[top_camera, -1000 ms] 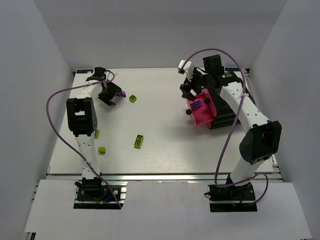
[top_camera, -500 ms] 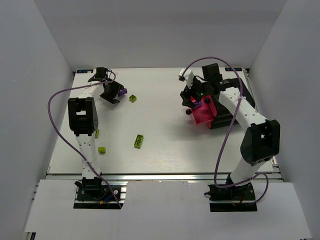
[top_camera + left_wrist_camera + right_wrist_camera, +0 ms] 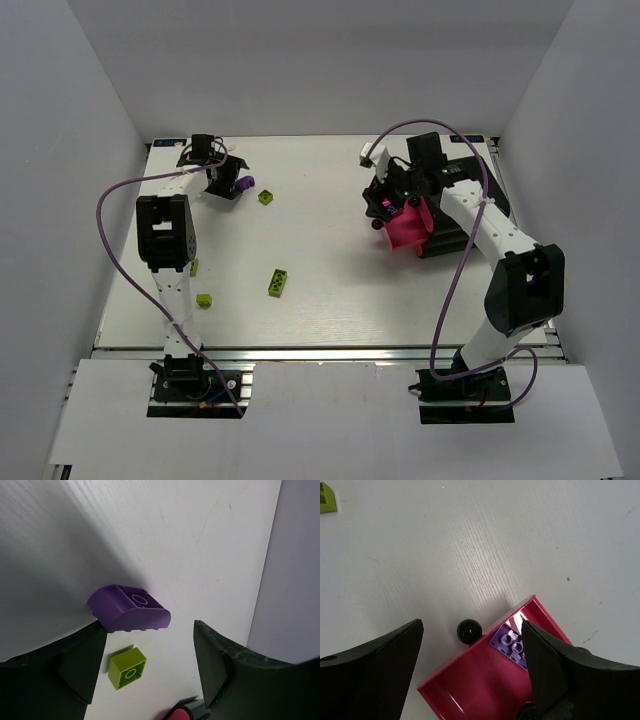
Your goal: Sort the legos into containers by color
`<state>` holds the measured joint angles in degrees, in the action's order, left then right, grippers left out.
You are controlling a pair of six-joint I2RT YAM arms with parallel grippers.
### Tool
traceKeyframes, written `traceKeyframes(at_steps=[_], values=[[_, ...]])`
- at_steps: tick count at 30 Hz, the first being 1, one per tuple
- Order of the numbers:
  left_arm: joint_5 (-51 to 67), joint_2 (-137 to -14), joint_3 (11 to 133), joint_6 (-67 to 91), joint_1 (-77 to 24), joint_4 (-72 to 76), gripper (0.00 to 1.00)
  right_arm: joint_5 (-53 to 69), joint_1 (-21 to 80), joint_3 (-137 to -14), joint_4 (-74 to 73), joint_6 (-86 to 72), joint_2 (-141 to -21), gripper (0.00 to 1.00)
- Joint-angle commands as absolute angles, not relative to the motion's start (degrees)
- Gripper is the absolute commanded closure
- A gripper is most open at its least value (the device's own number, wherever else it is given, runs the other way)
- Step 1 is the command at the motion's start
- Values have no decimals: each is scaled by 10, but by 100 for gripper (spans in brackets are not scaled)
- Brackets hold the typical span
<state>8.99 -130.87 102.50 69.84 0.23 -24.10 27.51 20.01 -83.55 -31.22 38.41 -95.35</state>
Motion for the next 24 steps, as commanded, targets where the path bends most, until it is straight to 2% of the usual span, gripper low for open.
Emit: traceKeyframes(at_steps=[1, 5, 14, 15, 16, 19, 24], values=[[77, -1317, 1058, 733, 0, -239, 21, 287, 195, -826, -296, 388, -921, 16], [66, -1333, 1085, 744, 0, -276, 23, 287, 194, -824, -291, 388, -915, 16], [55, -1368, 1128, 734, 0, -368, 34, 292, 187, -818, -277, 382, -904, 16], [56, -1371, 1131, 730, 0, -372, 37, 293, 185, -818, -275, 382, -903, 16], [58, -1373, 1134, 725, 0, -374, 45, 293, 185, -816, -273, 381, -900, 16], [69, -1381, 1136, 711, 0, -380, 61, 295, 185, -811, -271, 382, -896, 16], [83, -1361, 1110, 687, 5, -351, 74, 300, 182, -803, -266, 381, -886, 16]])
